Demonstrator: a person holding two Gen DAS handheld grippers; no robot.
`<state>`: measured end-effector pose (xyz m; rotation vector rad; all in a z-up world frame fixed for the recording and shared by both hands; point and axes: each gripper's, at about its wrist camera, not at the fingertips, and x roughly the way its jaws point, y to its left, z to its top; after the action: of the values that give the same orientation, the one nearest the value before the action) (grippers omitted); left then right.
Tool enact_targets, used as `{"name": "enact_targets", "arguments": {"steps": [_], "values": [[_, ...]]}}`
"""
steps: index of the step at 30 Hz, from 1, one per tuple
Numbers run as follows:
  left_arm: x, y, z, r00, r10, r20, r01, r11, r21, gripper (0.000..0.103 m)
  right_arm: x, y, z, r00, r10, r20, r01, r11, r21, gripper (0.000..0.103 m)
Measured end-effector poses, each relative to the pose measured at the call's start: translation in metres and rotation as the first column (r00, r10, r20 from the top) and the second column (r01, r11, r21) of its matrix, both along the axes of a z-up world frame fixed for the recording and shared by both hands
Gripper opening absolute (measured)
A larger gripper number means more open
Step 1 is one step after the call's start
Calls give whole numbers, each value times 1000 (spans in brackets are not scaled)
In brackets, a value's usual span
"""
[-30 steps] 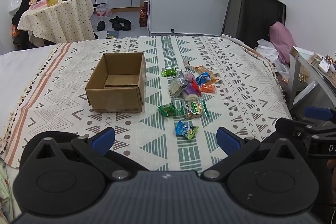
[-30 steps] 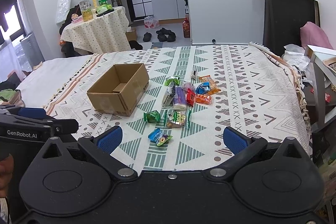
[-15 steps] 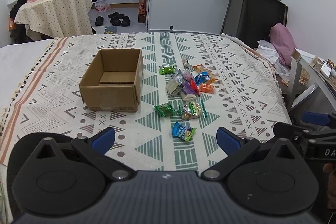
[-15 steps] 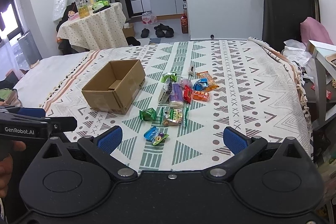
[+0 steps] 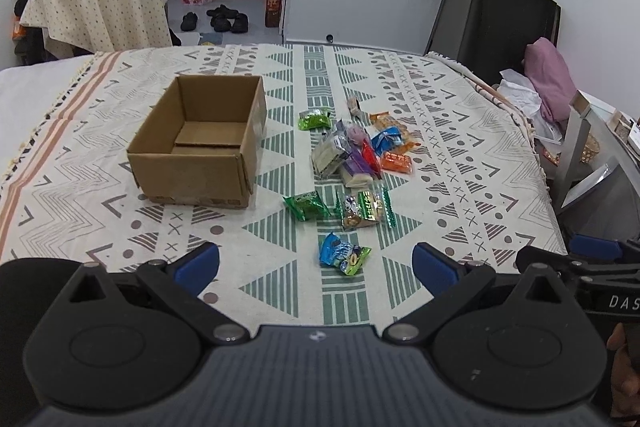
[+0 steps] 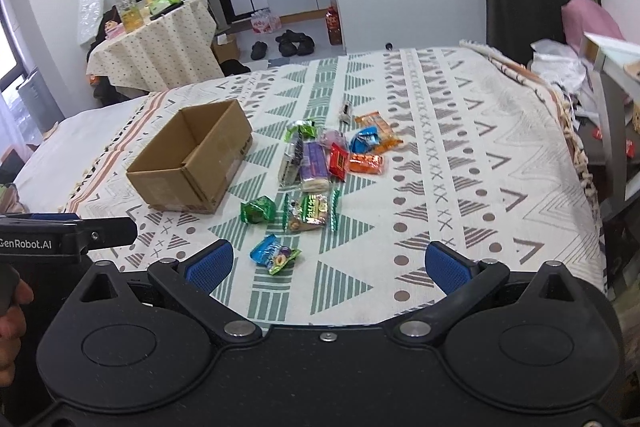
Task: Organize snacks
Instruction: 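Move the left gripper to the blue packet while the right gripper approaches the gold-green packet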
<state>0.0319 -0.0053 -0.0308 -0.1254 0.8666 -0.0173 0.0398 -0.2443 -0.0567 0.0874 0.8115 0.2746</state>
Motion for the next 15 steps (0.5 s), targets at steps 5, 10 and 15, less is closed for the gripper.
{"name": "enact_targets", "arguments": {"steps": [5, 10, 15], "values": [[13, -5, -12, 1000, 1, -23, -1, 1000, -11, 101, 11, -7, -14, 999, -7, -37, 9, 999, 37, 103], [28, -7, -26, 998, 25, -54, -26, 1000, -16, 100, 25, -9, -31, 997, -8, -74, 13, 998, 65, 103], [46, -12, -43, 995, 37, -94, -39, 999, -15, 97, 38, -14, -45, 995, -2, -97, 13, 993, 116, 101]]}}
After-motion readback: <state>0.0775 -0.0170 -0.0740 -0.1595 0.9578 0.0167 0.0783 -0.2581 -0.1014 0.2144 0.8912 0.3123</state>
